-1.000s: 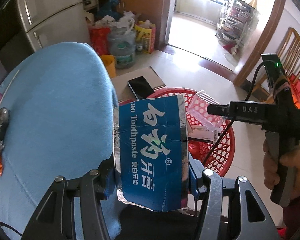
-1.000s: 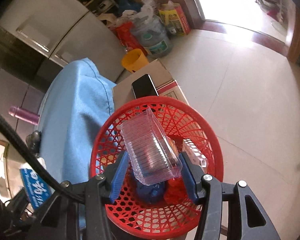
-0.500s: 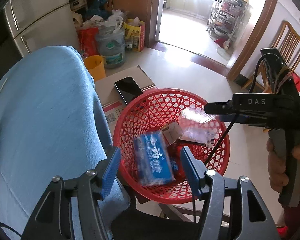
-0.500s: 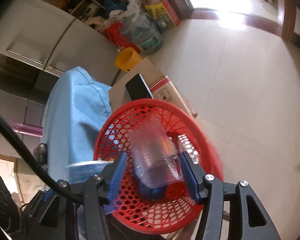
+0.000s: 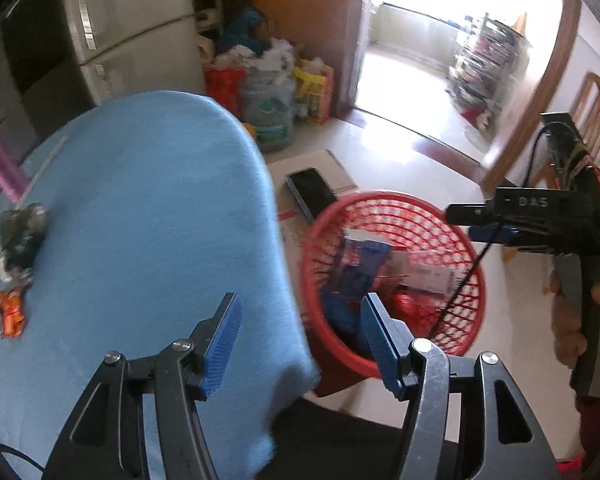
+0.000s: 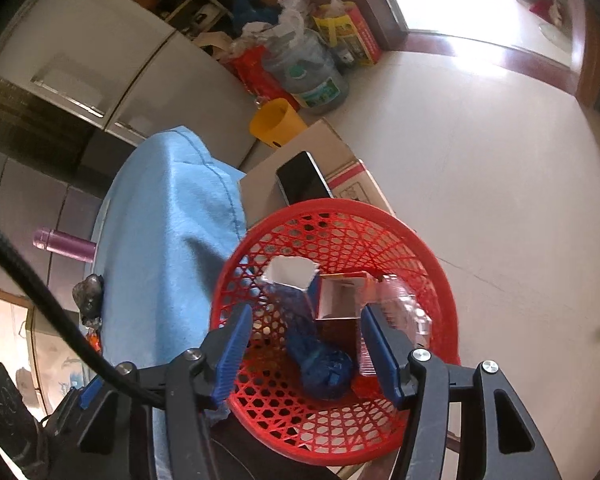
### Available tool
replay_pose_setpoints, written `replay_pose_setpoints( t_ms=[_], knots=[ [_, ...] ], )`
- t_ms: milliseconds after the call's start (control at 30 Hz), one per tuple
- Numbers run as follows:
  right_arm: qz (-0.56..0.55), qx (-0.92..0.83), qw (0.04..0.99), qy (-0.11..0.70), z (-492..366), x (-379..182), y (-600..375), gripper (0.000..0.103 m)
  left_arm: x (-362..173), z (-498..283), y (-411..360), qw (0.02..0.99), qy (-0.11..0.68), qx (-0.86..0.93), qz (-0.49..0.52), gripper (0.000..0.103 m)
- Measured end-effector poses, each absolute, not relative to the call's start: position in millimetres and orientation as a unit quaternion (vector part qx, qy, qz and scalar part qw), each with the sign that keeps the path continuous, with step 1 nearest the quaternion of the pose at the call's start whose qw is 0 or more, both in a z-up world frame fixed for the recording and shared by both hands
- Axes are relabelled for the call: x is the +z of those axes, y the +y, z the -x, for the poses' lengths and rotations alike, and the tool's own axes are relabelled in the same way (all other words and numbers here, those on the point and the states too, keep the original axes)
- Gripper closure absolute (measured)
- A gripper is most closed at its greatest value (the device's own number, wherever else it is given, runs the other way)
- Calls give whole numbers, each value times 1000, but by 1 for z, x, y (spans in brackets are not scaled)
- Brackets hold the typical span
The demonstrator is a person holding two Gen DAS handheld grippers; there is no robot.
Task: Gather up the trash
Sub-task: 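Open the right gripper over the basket to drop the tray while the left drops the carton, then bring both grippers back over the table toward the black and orange bags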
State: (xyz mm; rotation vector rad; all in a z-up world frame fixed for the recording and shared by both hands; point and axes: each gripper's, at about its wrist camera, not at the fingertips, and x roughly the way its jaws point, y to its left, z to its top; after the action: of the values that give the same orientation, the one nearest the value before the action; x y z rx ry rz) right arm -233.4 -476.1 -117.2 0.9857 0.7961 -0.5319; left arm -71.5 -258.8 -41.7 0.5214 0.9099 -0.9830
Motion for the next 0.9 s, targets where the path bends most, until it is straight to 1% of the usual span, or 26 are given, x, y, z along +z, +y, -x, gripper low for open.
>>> replay_pose_setpoints(
  t_ms=[133,433,533,600,633,767,900],
  knots=[
    [-414,-235,807,350,217,-92,-457,42,-30,56,-227,783,404,-417,-224,40],
    [-251,-159,915,275,168,-12,-369,42,-16,9,-131,847,391,-312,-178,40],
    [-211,-125,935,254,150,8,-338,41,-18,-4,-91,866,392,-266,-163,40],
    [-195,-103,943,248,138,15,-320,38,-21,-12,-65,875,394,-237,-151,40],
    [-188,-92,946,248,130,18,-309,36,-22,-16,-51,879,397,-222,-145,40],
    [-176,-49,945,271,98,18,-277,36,-32,-31,-1,886,413,-169,-123,40],
    [-190,-10,931,312,64,7,-258,36,-42,-45,38,889,429,-131,-96,40]
  ],
)
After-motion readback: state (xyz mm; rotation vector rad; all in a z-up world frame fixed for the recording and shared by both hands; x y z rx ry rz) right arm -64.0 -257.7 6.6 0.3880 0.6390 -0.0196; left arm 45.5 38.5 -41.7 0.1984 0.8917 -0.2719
